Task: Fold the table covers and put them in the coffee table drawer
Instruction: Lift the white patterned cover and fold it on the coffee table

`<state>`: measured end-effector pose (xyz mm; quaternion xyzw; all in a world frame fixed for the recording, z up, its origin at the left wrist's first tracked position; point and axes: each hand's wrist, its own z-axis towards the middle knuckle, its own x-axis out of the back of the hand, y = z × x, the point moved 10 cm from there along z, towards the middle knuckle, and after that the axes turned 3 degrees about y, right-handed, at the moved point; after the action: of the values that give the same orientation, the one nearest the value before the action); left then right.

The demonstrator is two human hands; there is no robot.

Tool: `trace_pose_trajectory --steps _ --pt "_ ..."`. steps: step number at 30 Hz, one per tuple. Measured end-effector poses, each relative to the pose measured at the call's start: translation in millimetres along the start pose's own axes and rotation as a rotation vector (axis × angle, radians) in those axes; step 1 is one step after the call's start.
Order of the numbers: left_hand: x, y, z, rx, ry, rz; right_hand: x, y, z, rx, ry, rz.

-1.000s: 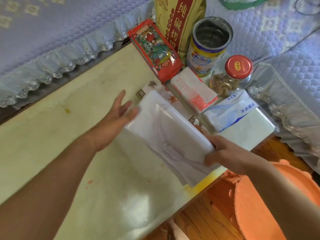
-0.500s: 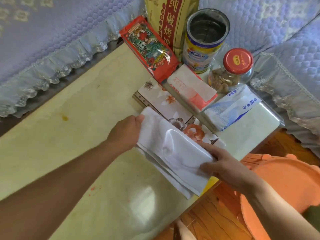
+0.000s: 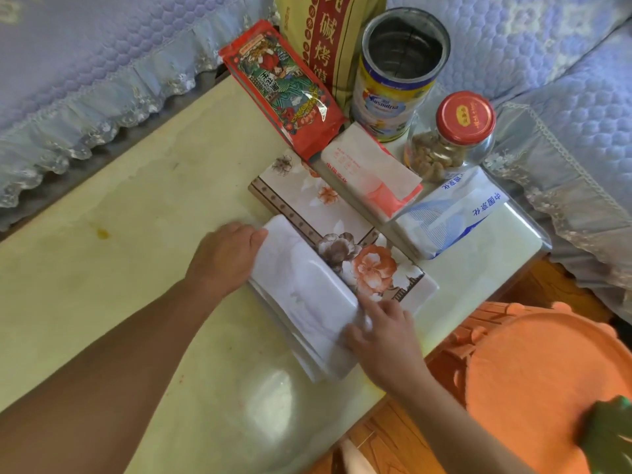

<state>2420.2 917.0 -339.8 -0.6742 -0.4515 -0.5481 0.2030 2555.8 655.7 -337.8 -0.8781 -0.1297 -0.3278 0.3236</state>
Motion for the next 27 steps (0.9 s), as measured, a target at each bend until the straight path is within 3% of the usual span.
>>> trace_pose_trajectory --steps 1,3,9,13,16,19,22,24,27 --pt "-2.4 1.5 -6.3 0.031 0.025 0.118 5.7 -6.3 -5.0 0.048 0.133 -0.2" --pt "-13.2 2.5 -16.6 0.153 -0.006 0.138 4.3 -17.6 -10.7 0.105 0.266 -0.278" --pt "-34.8 -4.9 -22.1 0.368 -0.135 -0.058 -68.2 -43.9 -11.7 0.309 -0.022 -0.375" --pt "-36.5 -10.8 -19.5 0.413 -0.209 -0.119 -75.9 -36.6 -9.3 0.301 0.01 -0.455" --pt "-29.2 -15.5 -14.9 0.446 -0.296 -0.087 -78.6 -37.0 -9.6 0.275 -0.057 -0.448" --pt "-29.4 -15.9 -27.1 0.537 -0.318 -0.305 -70.6 -37.6 -12.3 0.265 -0.092 -0.458" --pt "-32.6 -12.1 -66.4 0.544 -0.225 -0.61 -72.9 -40.0 -11.4 0.22 -0.134 -0.478" --pt "-36.5 -10.2 -110.5 0.522 -0.199 -0.665 -73.6 -38.2 -8.5 0.171 -0.147 -0.483" --pt "-47.9 -23.6 -213.3 0.639 -0.298 -0.68 -69.8 -39.4 -9.5 0.135 -0.195 -0.503"
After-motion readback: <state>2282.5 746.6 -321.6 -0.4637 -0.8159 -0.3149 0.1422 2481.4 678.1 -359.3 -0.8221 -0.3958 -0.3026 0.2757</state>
